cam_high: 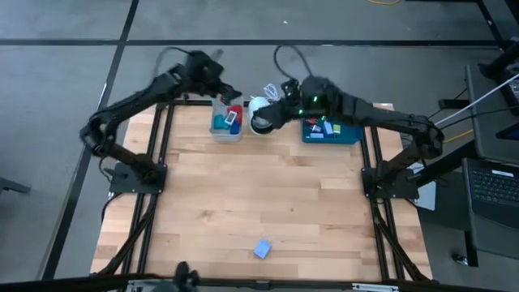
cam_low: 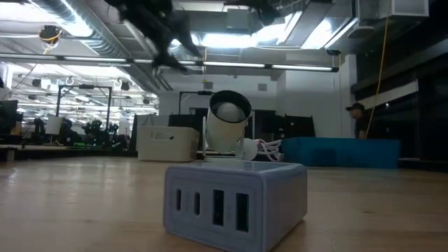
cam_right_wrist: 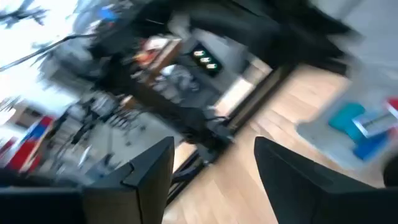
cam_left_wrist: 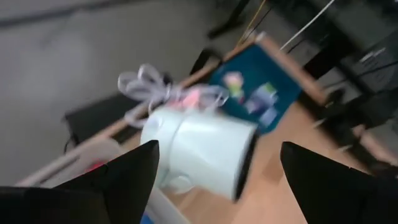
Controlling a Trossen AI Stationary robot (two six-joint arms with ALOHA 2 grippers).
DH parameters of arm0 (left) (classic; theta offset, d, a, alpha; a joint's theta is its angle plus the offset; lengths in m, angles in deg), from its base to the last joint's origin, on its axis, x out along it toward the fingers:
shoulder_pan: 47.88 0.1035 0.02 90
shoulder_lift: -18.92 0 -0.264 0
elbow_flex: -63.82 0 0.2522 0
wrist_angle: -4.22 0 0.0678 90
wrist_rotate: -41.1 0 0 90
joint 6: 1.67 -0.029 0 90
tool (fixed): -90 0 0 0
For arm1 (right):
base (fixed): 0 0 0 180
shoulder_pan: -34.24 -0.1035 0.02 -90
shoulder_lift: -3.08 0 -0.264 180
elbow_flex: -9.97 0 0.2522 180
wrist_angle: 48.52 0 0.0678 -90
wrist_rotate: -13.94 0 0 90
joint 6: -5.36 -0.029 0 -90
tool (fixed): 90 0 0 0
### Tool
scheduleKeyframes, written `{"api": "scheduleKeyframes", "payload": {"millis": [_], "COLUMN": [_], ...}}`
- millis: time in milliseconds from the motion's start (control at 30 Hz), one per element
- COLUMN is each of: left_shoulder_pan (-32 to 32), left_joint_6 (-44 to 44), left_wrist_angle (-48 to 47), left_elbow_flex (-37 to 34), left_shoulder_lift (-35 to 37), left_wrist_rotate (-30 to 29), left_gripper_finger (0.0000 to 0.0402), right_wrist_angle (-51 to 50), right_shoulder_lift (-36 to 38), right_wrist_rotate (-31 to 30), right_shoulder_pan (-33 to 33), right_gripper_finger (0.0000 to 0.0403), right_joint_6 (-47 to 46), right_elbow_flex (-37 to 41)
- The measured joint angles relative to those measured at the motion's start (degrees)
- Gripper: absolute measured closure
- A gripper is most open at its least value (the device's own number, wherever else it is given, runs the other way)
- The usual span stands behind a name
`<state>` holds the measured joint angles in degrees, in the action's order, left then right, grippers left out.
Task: Pick & Place Office items
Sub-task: Put the light purple charger adapter into the blue bin
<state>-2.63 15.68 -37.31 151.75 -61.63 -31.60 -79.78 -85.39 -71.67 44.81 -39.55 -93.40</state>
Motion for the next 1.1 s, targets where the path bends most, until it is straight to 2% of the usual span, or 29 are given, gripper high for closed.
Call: {"api": "scheduleKeyframes", "payload": {"millis": [67,233,367,467,600,667,833,933,1100], "left_shoulder_pan": [1.5,4.8,5.9,5.4,4.6,4.2,2.7,1.7,0.0], "left_joint_6": [-0.5,-1.9,-0.7,-0.6,-0.5,-0.4,-0.7,-1.9,-5.2], "left_wrist_angle": [0.0,-2.7,-4.4,-7.1,-10.9,-12.4,-17.0,-18.9,-19.5], "left_elbow_flex": [0.0,0.0,0.0,0.0,0.0,0.0,0.0,0.0,0.0], "left_shoulder_lift": [4.1,12.3,16.8,19.8,22.1,22.9,23.6,23.7,23.7], "left_wrist_rotate": [1.2,2.7,5.2,5.4,5.4,5.4,5.4,5.3,5.3], "left_gripper_finger": [0.0071,0.0071,0.0071,0.0071,0.0071,0.0071,0.0071,0.0071,0.0071], "right_wrist_angle": [-0.5,-0.5,-0.7,-2.1,-10.8,-19.1,-36.4,-40.6,-41.0], "right_shoulder_lift": [-1.2,-7.3,-13.4,-17.4,-22.2,-24.8,-32.3,-37.2,-46.8], "right_wrist_rotate": [-5.5,-13.3,-18.4,-20.4,-21.8,-22.4,-19.0,-18.5,-18.1], "right_shoulder_pan": [-4.0,-15.1,-23.1,-27.3,-31.5,-33.6,-38.4,-40.6,-43.2], "right_gripper_finger": [0.0174,0.0174,0.0174,0.0174,0.0174,0.0174,0.0174,0.0174,0.0174], "right_joint_6": [-4.3,-19.7,-32.8,-38.2,-44.4,-48.9,-62.2,-69.6,-83.3], "right_elbow_flex": [0.0,0.0,-0.3,-2.5,-9.4,-13.8,-26.8,-34.2,-45.6]}}
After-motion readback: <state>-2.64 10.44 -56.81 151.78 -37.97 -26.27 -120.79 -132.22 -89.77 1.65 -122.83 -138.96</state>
